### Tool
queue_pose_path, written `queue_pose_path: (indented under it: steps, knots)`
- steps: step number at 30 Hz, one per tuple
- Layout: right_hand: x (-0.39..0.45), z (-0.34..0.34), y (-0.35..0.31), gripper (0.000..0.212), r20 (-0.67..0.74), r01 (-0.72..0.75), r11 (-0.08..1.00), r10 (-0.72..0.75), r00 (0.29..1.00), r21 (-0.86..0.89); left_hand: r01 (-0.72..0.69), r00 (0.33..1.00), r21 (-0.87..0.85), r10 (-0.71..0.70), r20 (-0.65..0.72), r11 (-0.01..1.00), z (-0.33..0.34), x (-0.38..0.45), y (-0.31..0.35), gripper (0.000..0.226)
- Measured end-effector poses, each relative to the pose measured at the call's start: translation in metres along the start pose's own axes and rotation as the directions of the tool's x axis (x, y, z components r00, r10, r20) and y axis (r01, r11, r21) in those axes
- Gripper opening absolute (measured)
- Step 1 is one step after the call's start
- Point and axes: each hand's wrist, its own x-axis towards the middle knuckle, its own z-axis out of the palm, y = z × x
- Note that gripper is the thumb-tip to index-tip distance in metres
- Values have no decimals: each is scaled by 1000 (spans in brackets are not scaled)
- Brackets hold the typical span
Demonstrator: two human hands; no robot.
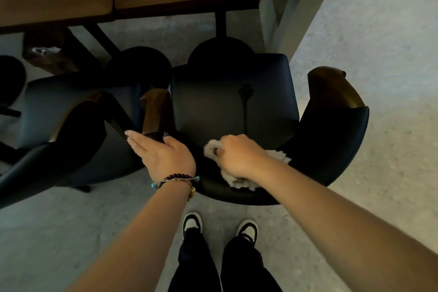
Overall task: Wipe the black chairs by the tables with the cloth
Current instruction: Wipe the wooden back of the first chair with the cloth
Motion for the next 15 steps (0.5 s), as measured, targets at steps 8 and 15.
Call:
queue_pose_path:
  steps: [8, 15]
  knots:
    - [-14, 3, 28, 6, -12, 94, 986, -96, 995, -139, -389, 921, 484, 313, 233, 783, -2, 6, -7, 82]
    - [-17, 5, 48, 12, -95, 123, 982, -138, 986, -145, -536, 844, 602, 368, 390, 591, -2, 33, -5, 81]
